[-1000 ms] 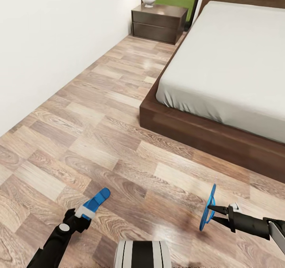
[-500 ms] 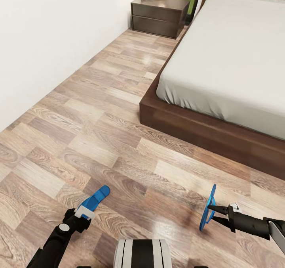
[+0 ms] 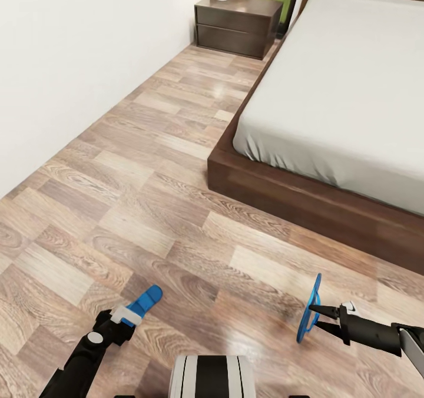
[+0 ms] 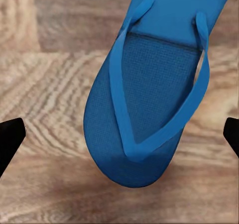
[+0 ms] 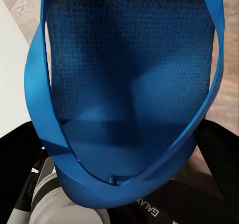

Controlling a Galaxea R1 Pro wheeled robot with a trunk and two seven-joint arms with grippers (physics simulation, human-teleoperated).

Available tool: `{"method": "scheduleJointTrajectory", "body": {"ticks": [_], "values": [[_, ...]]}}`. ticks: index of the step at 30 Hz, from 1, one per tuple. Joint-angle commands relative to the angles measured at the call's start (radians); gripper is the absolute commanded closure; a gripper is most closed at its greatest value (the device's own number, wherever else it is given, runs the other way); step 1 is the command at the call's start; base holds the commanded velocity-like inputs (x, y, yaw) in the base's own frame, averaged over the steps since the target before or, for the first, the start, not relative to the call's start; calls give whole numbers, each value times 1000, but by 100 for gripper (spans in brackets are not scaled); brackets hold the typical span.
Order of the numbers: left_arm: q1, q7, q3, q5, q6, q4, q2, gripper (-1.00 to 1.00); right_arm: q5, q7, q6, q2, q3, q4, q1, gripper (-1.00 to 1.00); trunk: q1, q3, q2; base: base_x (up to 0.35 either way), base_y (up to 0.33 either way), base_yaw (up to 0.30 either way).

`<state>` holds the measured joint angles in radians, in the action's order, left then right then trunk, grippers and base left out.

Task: In the bedroom, move the book from the bed onto either nightstand, and place the two sandals side by side next to the bed.

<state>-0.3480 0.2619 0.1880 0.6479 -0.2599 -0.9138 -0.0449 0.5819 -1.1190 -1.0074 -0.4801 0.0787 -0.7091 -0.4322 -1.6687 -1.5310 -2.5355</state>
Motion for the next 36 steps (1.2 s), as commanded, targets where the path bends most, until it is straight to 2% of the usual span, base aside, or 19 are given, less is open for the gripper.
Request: {"method": "scheduleJointTrajectory", "body": {"ticks": [1, 29, 33, 36], "values": [[0, 8, 2, 9, -2, -2, 1, -100, -2, -4, -3, 0, 1, 0, 0, 100, 0, -1, 0, 99, 0, 0], [0, 13, 1, 9, -2, -2, 2, -100, -2, -4, -3, 0, 1, -1, 0, 100, 0, -1, 0, 27, 0, 0], [0, 13, 1, 9, -2, -2, 2, -100, -2, -4, -3, 0, 1, 0, 0, 100, -2, -16, -1, 0, 0, 0], [0, 13, 1, 9, -2, -2, 2, -100, -2, -4, -3, 0, 1, -1, 0, 100, -2, -16, -1, 0, 0, 0]]}}
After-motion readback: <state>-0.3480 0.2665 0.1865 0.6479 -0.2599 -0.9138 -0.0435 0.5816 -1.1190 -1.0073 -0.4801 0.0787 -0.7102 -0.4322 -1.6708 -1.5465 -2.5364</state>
